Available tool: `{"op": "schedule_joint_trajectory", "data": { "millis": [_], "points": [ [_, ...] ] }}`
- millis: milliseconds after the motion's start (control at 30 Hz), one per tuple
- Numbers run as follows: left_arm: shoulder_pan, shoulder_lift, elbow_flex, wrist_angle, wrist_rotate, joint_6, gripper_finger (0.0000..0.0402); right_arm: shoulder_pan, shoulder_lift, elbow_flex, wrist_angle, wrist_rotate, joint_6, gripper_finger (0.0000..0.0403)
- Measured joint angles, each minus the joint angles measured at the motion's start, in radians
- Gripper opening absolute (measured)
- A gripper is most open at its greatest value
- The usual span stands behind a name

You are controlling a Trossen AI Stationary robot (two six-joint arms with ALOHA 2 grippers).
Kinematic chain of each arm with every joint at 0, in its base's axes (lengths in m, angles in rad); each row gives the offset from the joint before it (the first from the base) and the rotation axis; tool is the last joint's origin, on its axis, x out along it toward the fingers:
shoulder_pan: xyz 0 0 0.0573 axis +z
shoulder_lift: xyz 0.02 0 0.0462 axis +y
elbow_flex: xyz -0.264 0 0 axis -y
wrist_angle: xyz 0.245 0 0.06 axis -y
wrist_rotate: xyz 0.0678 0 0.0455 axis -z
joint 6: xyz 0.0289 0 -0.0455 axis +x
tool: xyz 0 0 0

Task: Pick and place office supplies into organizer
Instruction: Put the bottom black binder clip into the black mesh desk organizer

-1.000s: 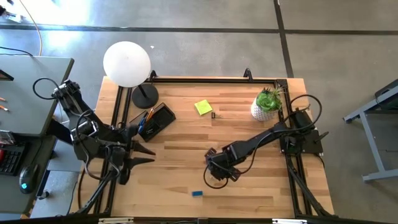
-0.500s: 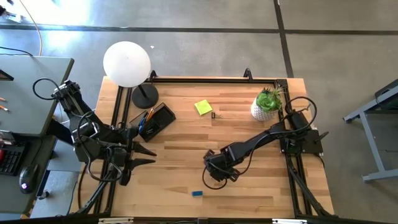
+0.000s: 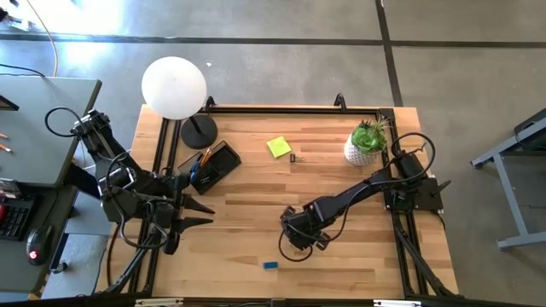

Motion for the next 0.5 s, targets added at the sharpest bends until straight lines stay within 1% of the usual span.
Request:
{"op": "schedule_joint_trajectory", "data": {
  "millis": [133, 200, 333, 400, 500],
  "points": [
    [0.000, 0.000, 0.000, 0.000, 0.000, 0.000, 0.0079, -0.001, 0.000, 0.000, -0.003, -0.012, 0.000, 0.0134],
    [0.000, 0.000, 0.000, 0.000, 0.000, 0.000, 0.0079, 0.000, 0.000, 0.005, -0.011, -0.009, 0.000, 0.0122],
    [0.000, 0.000, 0.000, 0.000, 0.000, 0.000, 0.0079, -0.001, 0.007, 0.038, -0.040, 0.005, 0.000, 0.0128],
    [0.000, 0.000, 0.000, 0.000, 0.000, 0.000, 0.0079, -0.002, 0.009, 0.073, -0.053, 0.044, 0.008, 0.0143],
    [0.000, 0.000, 0.000, 0.000, 0.000, 0.000, 0.0079, -0.008, 0.008, 0.133, -0.009, 0.130, 0.003, 0.0160]
  ]
}}
